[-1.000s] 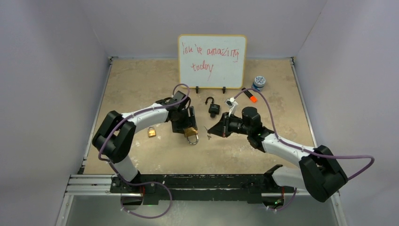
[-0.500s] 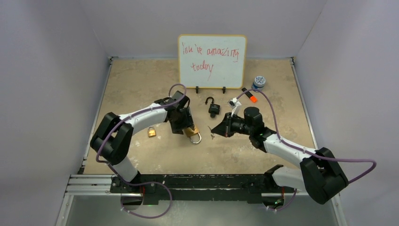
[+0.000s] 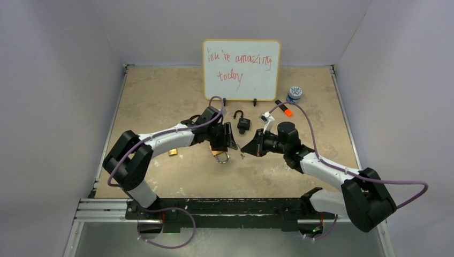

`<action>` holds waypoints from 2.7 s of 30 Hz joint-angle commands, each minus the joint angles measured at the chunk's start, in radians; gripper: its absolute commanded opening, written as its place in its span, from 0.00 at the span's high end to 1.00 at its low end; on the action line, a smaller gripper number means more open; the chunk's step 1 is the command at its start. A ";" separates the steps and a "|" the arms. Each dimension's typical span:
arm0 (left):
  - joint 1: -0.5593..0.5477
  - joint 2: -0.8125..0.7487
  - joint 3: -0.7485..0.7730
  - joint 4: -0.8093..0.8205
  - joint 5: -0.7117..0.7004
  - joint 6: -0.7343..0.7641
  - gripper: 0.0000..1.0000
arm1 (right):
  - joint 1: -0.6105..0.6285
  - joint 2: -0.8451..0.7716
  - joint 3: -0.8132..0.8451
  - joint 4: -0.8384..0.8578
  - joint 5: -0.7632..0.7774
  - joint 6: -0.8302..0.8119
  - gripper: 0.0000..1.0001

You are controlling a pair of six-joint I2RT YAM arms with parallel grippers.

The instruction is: Unlock with the key

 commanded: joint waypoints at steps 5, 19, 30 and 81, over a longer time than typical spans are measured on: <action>0.005 0.058 -0.012 -0.103 -0.110 0.013 0.42 | -0.007 -0.028 0.007 -0.040 0.014 -0.039 1.00; 0.035 0.077 0.099 -0.314 -0.430 0.029 0.36 | -0.013 -0.049 0.046 -0.083 0.023 -0.042 1.00; 0.046 0.170 0.206 -0.230 -0.470 0.157 0.36 | -0.015 -0.077 0.070 -0.126 0.039 -0.035 1.00; 0.042 0.128 0.182 -0.417 -0.460 -0.075 0.13 | -0.015 -0.083 0.112 -0.305 0.149 -0.006 1.00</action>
